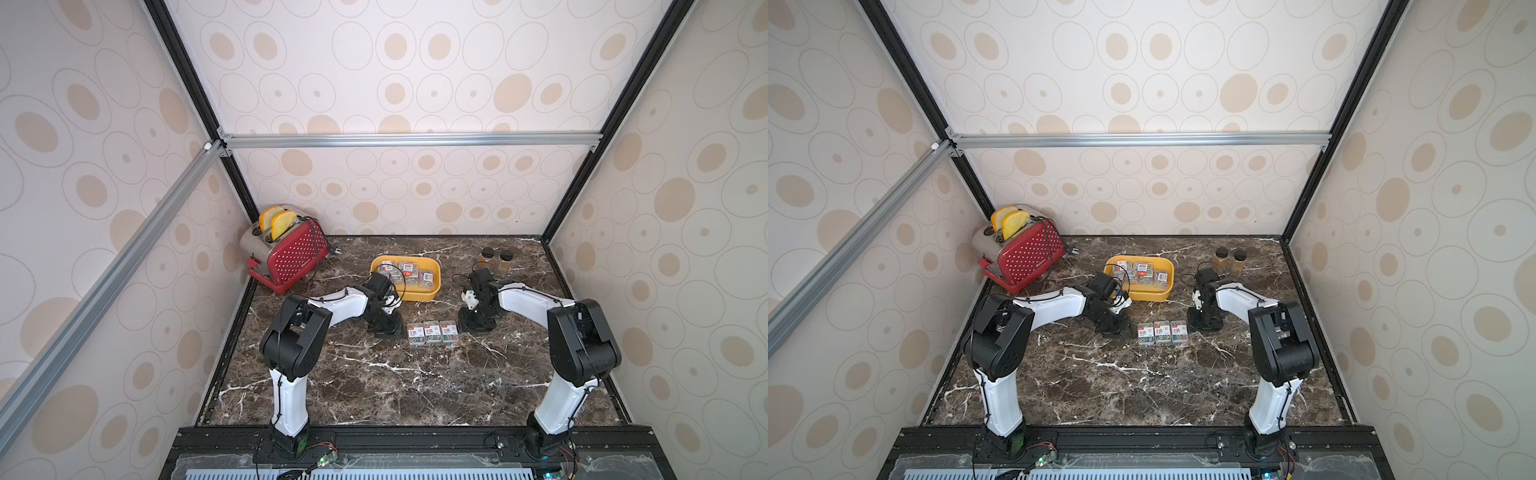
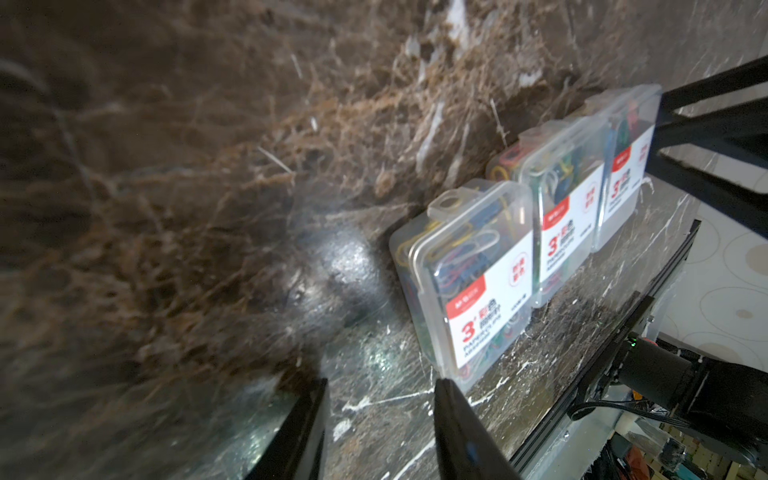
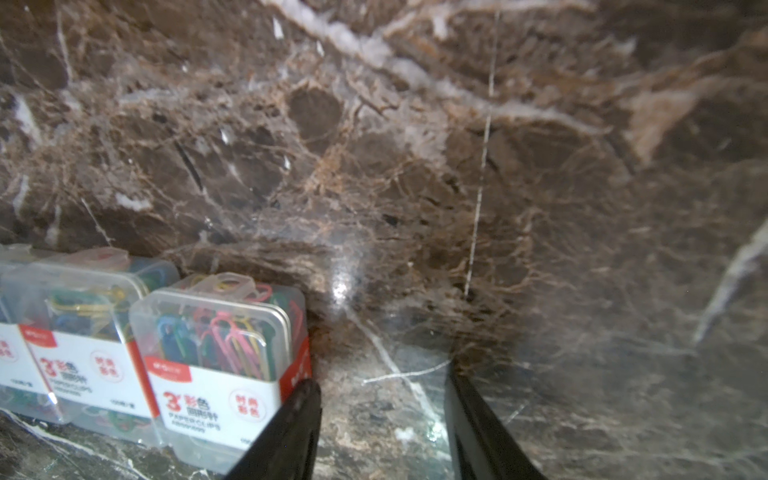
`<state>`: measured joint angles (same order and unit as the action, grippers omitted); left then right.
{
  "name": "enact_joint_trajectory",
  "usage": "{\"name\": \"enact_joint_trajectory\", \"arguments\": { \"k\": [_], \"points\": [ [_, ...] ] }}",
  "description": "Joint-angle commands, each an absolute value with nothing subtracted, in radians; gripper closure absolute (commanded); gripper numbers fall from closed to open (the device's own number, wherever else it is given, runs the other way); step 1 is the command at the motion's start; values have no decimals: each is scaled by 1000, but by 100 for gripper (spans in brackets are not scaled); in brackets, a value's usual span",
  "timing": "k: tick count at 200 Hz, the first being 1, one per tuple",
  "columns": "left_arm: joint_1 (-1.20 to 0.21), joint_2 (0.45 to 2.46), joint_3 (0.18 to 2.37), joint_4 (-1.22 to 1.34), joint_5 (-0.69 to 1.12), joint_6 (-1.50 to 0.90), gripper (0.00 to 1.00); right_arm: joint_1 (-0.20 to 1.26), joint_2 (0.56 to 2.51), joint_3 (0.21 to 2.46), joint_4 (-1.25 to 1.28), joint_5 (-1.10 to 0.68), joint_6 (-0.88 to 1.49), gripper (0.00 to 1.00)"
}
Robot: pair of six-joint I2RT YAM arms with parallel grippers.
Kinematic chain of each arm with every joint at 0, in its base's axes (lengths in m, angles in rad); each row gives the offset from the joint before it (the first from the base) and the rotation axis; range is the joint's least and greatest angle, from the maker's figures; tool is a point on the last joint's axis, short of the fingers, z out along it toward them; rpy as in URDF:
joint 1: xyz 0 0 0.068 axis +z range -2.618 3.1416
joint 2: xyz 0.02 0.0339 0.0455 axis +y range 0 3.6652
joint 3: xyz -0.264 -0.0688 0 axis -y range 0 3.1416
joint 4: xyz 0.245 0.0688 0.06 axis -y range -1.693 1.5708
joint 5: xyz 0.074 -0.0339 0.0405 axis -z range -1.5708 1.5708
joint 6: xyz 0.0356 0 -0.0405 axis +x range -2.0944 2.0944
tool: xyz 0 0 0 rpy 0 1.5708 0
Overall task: Take the paper clips out of the storage box
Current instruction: Adjust the boxed paper clips at the center of the board, then pick up the boxed paper clips from the storage box.
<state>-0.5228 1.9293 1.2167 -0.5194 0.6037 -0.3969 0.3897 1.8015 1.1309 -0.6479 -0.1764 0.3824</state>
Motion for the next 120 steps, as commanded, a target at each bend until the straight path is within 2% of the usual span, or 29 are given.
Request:
{"name": "enact_joint_trajectory", "arguments": {
  "k": [1,94,120],
  "points": [
    [-529,1888,1245,-551,561,-373,50,398,1767,1130,-680,-157,385,41],
    [-495,1730,1367,-685,401,-305,30,396,1643,1232,-767,-101,328,20],
    [-457,1703,1439,-710,350,-281,25,397,1640,1286,-795,-129,309,7]
  ]
}}
